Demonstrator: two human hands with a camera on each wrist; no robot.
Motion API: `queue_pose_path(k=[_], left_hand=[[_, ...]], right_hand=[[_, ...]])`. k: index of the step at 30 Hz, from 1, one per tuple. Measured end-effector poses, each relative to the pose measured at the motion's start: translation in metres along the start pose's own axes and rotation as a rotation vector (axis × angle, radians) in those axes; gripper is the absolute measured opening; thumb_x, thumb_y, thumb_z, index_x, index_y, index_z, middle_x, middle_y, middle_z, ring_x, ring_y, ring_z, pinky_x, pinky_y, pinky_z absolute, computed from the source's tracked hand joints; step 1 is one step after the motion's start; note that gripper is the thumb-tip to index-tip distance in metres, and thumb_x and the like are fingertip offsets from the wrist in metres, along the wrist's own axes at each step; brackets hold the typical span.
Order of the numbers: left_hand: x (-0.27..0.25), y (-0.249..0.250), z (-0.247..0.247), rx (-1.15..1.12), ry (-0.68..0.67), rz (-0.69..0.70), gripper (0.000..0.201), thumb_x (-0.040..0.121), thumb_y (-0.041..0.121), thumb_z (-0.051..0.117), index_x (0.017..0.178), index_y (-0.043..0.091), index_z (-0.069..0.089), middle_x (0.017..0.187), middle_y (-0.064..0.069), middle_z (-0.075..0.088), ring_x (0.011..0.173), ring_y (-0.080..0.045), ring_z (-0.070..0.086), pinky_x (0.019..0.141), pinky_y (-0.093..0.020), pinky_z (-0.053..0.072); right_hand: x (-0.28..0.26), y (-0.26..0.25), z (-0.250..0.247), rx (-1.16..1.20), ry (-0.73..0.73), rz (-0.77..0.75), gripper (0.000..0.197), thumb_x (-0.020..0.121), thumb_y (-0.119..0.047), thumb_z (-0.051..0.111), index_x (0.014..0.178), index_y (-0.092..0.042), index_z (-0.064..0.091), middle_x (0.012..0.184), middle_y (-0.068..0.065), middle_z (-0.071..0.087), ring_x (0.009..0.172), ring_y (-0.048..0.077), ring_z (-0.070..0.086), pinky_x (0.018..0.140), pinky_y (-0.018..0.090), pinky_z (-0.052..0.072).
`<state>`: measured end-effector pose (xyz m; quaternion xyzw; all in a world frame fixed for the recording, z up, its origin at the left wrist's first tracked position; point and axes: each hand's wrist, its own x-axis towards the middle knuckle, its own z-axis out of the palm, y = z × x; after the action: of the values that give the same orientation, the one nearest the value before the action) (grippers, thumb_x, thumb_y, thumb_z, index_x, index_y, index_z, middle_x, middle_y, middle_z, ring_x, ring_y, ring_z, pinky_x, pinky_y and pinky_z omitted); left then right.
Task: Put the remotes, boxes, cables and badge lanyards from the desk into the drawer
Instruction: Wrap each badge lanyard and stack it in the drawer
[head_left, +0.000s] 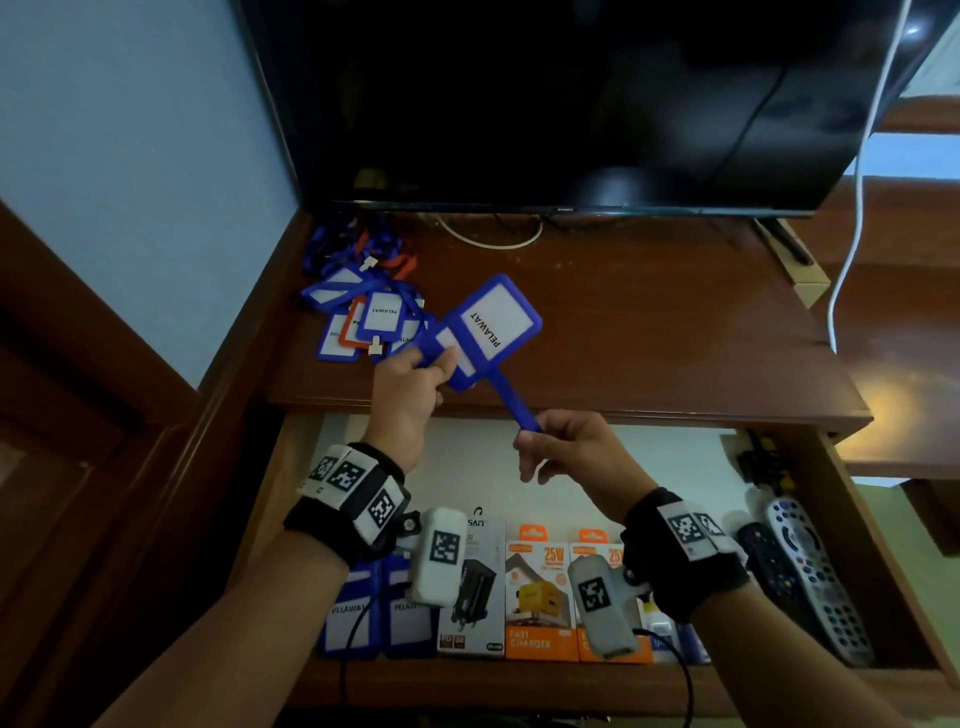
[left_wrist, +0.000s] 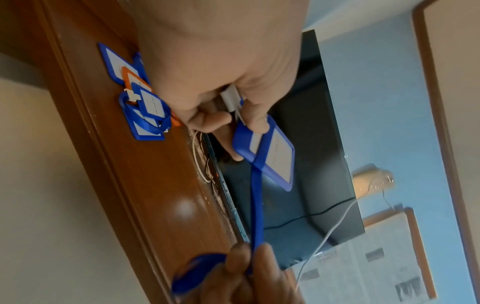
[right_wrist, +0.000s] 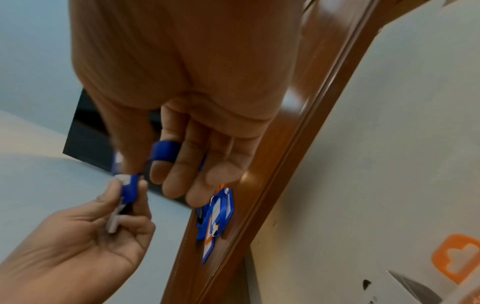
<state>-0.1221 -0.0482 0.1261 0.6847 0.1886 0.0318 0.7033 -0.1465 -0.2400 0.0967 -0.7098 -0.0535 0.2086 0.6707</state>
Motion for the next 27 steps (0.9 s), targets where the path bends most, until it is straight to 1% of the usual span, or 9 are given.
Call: queue_pose_path(k=[3, 7, 9, 12, 15, 17, 20, 23, 27], left_hand=[[0.004, -0.008, 0.004, 0.268, 0.025, 0.08, 0.015, 0.091, 0.024, 0.063, 0.089, 0.009, 0.064, 0.085, -0.005, 0.067, 0.076, -0.015, 0.062, 0.068, -0.032, 0.049], [-0.003, -0.017, 0.007, 0.629, -0.15, 0.205, 0.012, 0.091, 0.03, 0.062, 0.086, 0.019, 0.063, 0.081, -0.001, 0.066, 0.078, -0.016, 0.064, 0.072, -0.032, 0.051], [-0.008, -0.02, 0.01, 0.746, -0.264, 0.233, 0.011, 0.092, 0.031, 0.06, 0.088, 0.021, 0.063, 0.08, 0.001, 0.064, 0.075, -0.014, 0.062, 0.068, -0.03, 0.049], [-0.01, -0.024, 0.01, 0.943, -0.344, 0.258, 0.017, 0.091, 0.036, 0.059, 0.079, 0.024, 0.059, 0.075, 0.004, 0.061, 0.07, -0.013, 0.059, 0.066, -0.031, 0.049], [-0.013, -0.021, 0.006, 1.057, -0.467, 0.257, 0.014, 0.092, 0.031, 0.058, 0.093, 0.019, 0.065, 0.086, 0.0, 0.066, 0.079, -0.017, 0.063, 0.073, -0.036, 0.053], [-0.017, -0.016, 0.004, 1.134, -0.574, 0.277, 0.013, 0.092, 0.03, 0.059, 0.096, 0.02, 0.066, 0.09, 0.002, 0.065, 0.083, -0.015, 0.062, 0.071, -0.032, 0.049], [-0.02, -0.008, 0.003, 1.279, -0.714, 0.305, 0.02, 0.091, 0.031, 0.06, 0.109, 0.024, 0.065, 0.101, 0.001, 0.066, 0.092, -0.016, 0.061, 0.075, -0.033, 0.048], [-0.018, -0.005, -0.002, 1.275, -0.76, 0.308, 0.023, 0.09, 0.03, 0.062, 0.111, 0.023, 0.064, 0.105, 0.001, 0.064, 0.097, -0.016, 0.059, 0.081, -0.035, 0.049], [-0.01, -0.001, -0.014, 0.916, -0.747, 0.391, 0.01, 0.085, 0.015, 0.068, 0.094, 0.019, 0.067, 0.099, 0.011, 0.06, 0.096, -0.008, 0.058, 0.085, -0.034, 0.05]], right_hand=[[0.001, -0.009, 0.002, -0.072, -0.037, -0.014, 0.019, 0.094, -0.011, 0.056, 0.079, -0.006, 0.066, 0.066, 0.005, 0.061, 0.061, 0.017, 0.055, 0.059, 0.028, 0.042], [0.001, -0.023, 0.002, -0.113, -0.031, -0.077, 0.024, 0.094, -0.012, 0.056, 0.074, -0.006, 0.067, 0.072, -0.007, 0.057, 0.067, 0.011, 0.048, 0.061, 0.023, 0.04], [0.002, -0.026, 0.001, -0.142, 0.013, -0.093, 0.026, 0.093, -0.013, 0.058, 0.07, -0.009, 0.068, 0.081, -0.003, 0.053, 0.074, 0.012, 0.046, 0.063, 0.023, 0.038], [0.005, -0.025, -0.002, -0.171, 0.105, -0.071, 0.027, 0.091, -0.015, 0.061, 0.069, -0.001, 0.067, 0.09, 0.004, 0.052, 0.083, 0.016, 0.049, 0.069, 0.027, 0.041], [0.006, -0.02, -0.003, -0.151, 0.16, -0.047, 0.035, 0.09, -0.019, 0.064, 0.062, 0.002, 0.063, 0.078, 0.007, 0.059, 0.072, 0.026, 0.055, 0.064, 0.029, 0.047], [0.007, -0.019, -0.003, -0.122, 0.186, -0.028, 0.038, 0.088, -0.02, 0.066, 0.065, 0.009, 0.063, 0.067, 0.01, 0.063, 0.06, 0.019, 0.058, 0.057, 0.021, 0.043], [0.007, -0.022, -0.002, -0.089, 0.187, -0.013, 0.037, 0.087, -0.018, 0.067, 0.074, 0.016, 0.065, 0.064, -0.001, 0.069, 0.055, -0.005, 0.057, 0.062, 0.017, 0.036], [0.009, -0.025, -0.001, -0.099, 0.161, 0.022, 0.037, 0.087, -0.02, 0.068, 0.077, 0.016, 0.067, 0.054, -0.005, 0.064, 0.05, -0.006, 0.054, 0.063, 0.02, 0.033], [0.014, -0.031, -0.002, -0.099, 0.121, 0.047, 0.045, 0.079, -0.035, 0.07, 0.07, 0.009, 0.063, 0.064, 0.018, 0.051, 0.05, 0.015, 0.041, 0.053, 0.025, 0.034]])
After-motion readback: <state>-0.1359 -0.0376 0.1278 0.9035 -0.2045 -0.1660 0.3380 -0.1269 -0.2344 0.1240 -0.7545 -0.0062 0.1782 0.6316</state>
